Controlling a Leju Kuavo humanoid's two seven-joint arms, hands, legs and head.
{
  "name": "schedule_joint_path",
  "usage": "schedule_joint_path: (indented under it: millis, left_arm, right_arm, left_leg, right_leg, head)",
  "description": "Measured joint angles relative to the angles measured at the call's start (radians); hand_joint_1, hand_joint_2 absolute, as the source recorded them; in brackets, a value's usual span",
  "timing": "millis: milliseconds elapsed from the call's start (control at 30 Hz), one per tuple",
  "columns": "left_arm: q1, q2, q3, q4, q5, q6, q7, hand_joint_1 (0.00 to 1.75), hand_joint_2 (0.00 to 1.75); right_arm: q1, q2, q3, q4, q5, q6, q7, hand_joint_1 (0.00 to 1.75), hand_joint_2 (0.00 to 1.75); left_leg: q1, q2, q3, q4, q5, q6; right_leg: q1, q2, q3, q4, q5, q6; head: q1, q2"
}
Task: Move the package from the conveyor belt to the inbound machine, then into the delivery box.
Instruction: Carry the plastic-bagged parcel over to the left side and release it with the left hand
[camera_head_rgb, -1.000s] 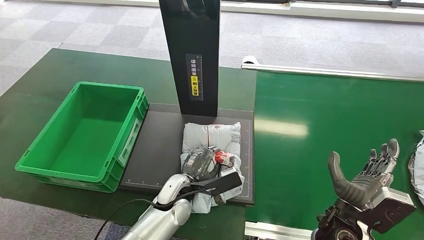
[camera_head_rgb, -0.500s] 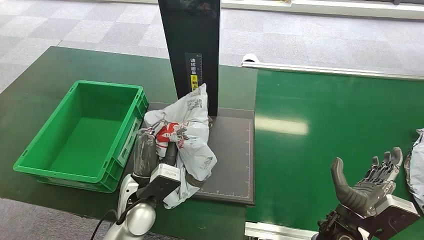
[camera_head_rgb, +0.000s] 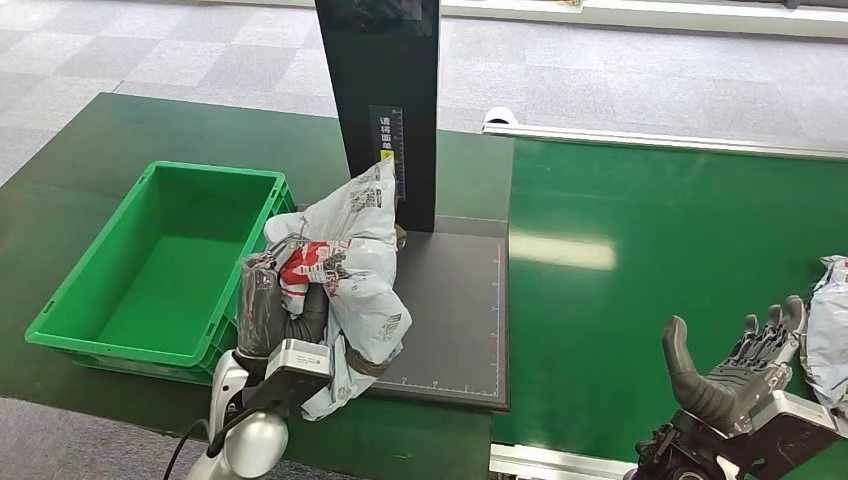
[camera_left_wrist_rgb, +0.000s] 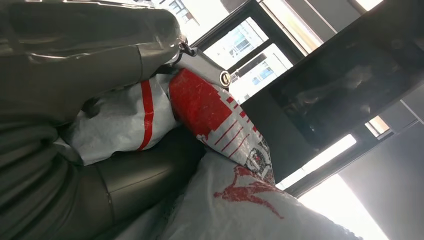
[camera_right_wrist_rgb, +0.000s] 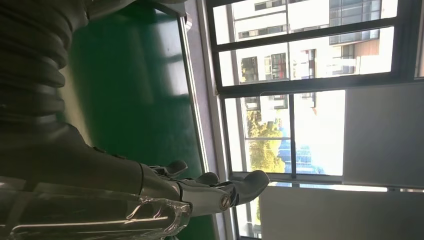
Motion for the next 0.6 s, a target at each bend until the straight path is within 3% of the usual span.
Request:
schedule_joint_path:
  millis: [167,267,333,433,500,600]
  left_arm:
    - [0.002,0.001,0.003,-0.002,-0.006,0.016,-0.002,1.75,1.75]
    - [0.001,0.018,0.024,-0.015,-0.015,0.14,-0.005,1.75,1.75]
    - [-0.009,0.045,0.069,-0.03,-0.002,0.203,0.007,1.75,1.75]
    - [-0.046,0.079,0.168,-0.013,-0.018,0.166,0.061,1.75,1.75]
    - [-0.102,0.102,0.239,0.058,-0.083,0.105,0.142,1.75,1.75]
    - [-0.249,0.164,0.36,0.319,-0.176,0.068,0.238,1.75,1.75]
  right_arm:
    - [0.0,0.0,0.0,0.0,0.0,0.0,0.0,0.0,1.75]
    - [0.009,0.002,0.0,-0.004,-0.002,0.0,-0.002,0.0,1.75]
    - [0.024,0.004,-0.001,-0.011,-0.003,0.002,-0.007,0.0,1.75]
    - [0.035,0.007,-0.002,-0.018,-0.004,0.011,-0.013,0.0,1.75]
    - [0.035,0.008,-0.003,-0.02,-0.003,0.017,-0.01,0.0,1.75]
    - [0.035,0.008,-0.003,-0.02,-0.003,0.021,0.004,0.0,1.75]
  left_leg:
    - [0.0,0.0,0.0,0.0,0.0,0.0]
    - [0.0,0.001,0.0,0.0,0.0,0.0]
    - [0.0,0.001,0.0,0.0,0.0,0.0]
    - [0.001,0.001,0.001,0.0,0.0,-0.001]
    - [0.001,0.001,0.001,0.0,0.001,-0.001]
    - [0.002,0.004,0.001,-0.001,0.004,-0.003]
  right_leg:
    - [0.0,0.0,0.0,0.0,0.0,0.0]
    - [0.0,0.0,0.0,0.0,0.0,0.0]
    - [0.0,0.001,0.0,0.0,0.0,0.0]
    - [0.002,0.001,0.0,0.0,0.0,0.0]
    - [0.002,0.0,0.0,0.0,0.0,-0.001]
    - [0.002,0.003,0.0,0.001,0.003,-0.004]
  head:
    - [0.0,0.0]
    - [0.0,0.0]
    - [0.0,0.0]
    - [0.0,0.0]
    - [0.0,0.0]
    - [0.001,0.0]
